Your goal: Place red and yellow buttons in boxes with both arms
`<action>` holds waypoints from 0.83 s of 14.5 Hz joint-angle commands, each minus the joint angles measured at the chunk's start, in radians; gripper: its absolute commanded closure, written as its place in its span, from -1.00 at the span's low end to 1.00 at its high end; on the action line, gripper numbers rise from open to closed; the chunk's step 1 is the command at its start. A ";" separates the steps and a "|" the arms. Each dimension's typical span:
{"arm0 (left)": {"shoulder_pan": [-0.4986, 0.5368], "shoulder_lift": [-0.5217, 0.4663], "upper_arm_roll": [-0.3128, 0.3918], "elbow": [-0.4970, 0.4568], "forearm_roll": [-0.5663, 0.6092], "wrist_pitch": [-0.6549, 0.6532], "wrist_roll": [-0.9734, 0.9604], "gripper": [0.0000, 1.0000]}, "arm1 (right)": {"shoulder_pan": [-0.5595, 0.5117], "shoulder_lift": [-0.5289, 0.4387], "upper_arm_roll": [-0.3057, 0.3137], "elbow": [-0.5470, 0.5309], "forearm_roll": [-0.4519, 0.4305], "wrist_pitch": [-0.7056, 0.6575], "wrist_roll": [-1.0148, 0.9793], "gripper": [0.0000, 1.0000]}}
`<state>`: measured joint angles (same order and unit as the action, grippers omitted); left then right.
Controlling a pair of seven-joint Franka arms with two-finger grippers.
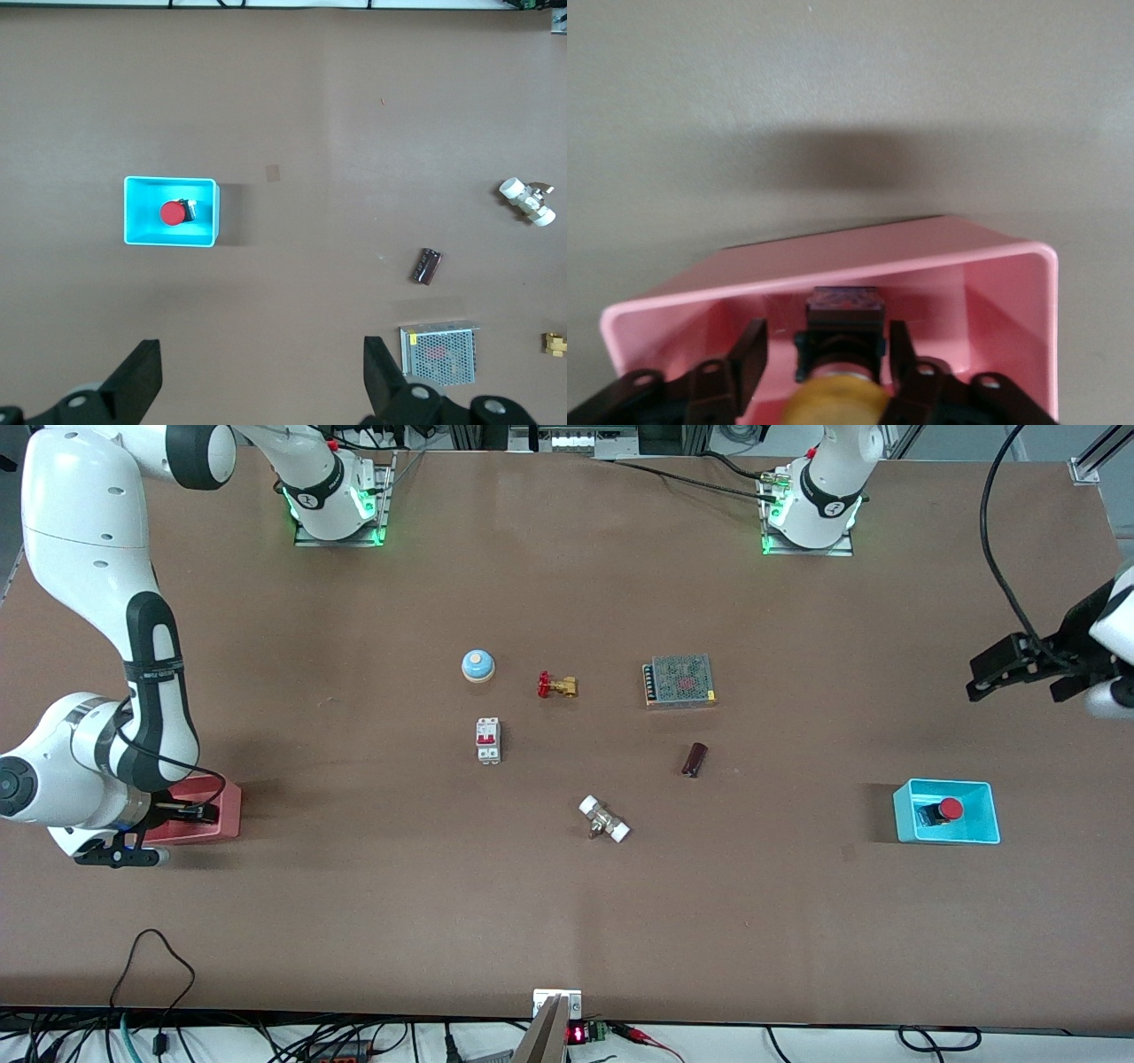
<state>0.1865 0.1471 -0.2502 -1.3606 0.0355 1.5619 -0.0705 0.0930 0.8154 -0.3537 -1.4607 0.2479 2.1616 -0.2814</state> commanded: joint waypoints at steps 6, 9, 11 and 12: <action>0.021 -0.049 0.000 -0.028 -0.014 -0.025 0.011 -1.00 | 0.002 -0.221 0.001 0.008 0.008 -0.247 -0.015 -1.00; 0.034 -0.046 0.000 -0.029 -0.014 -0.022 0.015 -1.00 | 0.017 -0.320 0.001 0.008 -0.001 -0.373 -0.015 -1.00; -0.017 -0.047 0.043 -0.031 -0.014 -0.022 0.017 -1.00 | 0.033 -0.379 0.002 0.010 -0.013 -0.433 -0.015 -1.00; -0.091 -0.049 0.121 -0.031 -0.014 -0.023 0.015 -1.00 | 0.036 -0.410 0.004 0.010 -0.012 -0.465 -0.015 -1.00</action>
<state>0.1854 0.1236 -0.2254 -1.3663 0.0354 1.5421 -0.0690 0.1156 0.4734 -0.3540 -1.4256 0.2486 1.7464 -0.2836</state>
